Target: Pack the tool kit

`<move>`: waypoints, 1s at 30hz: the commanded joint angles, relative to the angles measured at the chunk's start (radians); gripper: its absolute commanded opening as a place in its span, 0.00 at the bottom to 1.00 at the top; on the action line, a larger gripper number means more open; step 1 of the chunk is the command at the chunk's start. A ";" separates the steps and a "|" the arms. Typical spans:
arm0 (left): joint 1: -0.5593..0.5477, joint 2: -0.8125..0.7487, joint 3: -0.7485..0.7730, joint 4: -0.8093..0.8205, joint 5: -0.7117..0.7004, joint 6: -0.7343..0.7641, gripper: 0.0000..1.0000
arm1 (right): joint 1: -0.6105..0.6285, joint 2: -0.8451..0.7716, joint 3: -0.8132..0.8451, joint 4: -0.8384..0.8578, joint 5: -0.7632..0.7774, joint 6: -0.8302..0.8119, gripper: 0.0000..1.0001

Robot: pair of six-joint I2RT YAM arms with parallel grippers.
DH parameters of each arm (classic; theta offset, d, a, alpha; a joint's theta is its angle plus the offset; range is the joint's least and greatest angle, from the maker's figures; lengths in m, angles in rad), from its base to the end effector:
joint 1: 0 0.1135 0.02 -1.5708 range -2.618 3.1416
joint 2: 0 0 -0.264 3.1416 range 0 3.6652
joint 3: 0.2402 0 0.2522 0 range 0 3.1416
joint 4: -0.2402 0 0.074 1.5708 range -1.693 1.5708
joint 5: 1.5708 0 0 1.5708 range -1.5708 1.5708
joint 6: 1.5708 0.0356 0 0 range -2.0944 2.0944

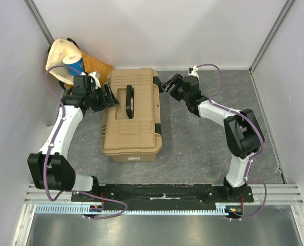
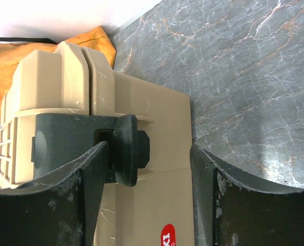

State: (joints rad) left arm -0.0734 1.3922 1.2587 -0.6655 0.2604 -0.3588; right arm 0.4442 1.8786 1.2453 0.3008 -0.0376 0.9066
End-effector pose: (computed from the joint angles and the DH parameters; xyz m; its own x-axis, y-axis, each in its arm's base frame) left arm 0.2980 -0.0311 0.3225 -0.7570 -0.2846 -0.5882 -0.0169 0.9084 -0.4177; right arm 0.3936 0.1888 0.2327 -0.5451 0.6120 -0.5730 -0.0524 0.6572 0.7518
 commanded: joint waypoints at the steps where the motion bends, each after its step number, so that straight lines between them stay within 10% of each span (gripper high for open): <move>1: -0.032 0.047 -0.028 0.092 0.099 0.003 0.79 | 0.119 -0.021 0.034 -0.176 -0.148 -0.067 0.70; 21: -0.031 0.021 0.080 0.084 0.008 0.029 0.80 | 0.097 -0.107 0.287 -0.613 0.192 -0.389 0.54; 30: -0.019 0.070 0.254 0.083 -0.065 0.054 0.84 | 0.079 0.010 0.627 -0.927 0.326 -0.581 0.21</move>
State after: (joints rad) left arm -0.0895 1.4513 1.4155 -0.6758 0.2081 -0.3424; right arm 0.5335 1.8412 1.7817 -0.4526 0.2062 0.4496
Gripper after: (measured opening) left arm 0.834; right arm 0.246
